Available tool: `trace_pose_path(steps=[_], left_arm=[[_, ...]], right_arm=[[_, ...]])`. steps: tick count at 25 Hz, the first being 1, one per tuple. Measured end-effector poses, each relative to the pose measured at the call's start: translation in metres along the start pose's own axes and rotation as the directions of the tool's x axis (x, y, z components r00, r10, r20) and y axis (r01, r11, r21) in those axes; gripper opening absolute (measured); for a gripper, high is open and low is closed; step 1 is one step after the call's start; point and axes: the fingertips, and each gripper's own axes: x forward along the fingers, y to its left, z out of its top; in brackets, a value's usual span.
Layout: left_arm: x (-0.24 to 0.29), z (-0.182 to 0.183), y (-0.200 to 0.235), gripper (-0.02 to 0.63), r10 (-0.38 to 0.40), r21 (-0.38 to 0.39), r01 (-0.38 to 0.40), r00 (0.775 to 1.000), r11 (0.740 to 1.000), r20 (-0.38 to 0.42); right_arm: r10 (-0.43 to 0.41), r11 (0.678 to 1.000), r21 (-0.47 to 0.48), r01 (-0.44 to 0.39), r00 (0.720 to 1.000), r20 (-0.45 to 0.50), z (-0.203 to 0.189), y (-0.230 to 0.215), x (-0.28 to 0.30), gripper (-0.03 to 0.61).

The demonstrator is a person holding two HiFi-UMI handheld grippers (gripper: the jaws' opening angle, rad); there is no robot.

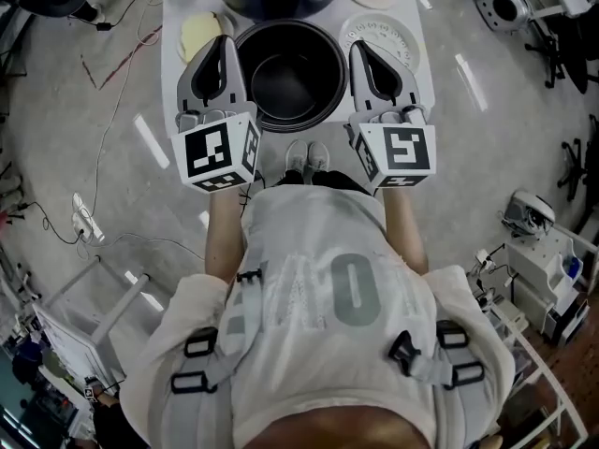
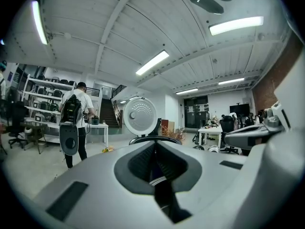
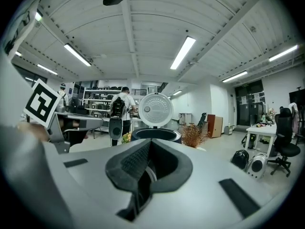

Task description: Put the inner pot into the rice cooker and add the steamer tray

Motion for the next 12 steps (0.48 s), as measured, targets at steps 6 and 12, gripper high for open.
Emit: trace_pose_path(steps=[6, 12], left_arm=[[-0.003, 0.009, 0.006, 0.022, 0.044, 0.01, -0.044, 0.999, 0.999, 0.025], [-0.005, 0.016, 0.015, 0.023, 0.079, 0.014, -0.08, 0.996, 0.997, 0.044]], right_arm=[[0.025, 1.0, 0.012, -0.025, 0.999, 0.025, 0.006, -0.005, 0.007, 0.009], [0.04, 0.999, 0.014, -0.041, 0.997, 0.06, 0.015, -0.007, 0.011, 0.008]])
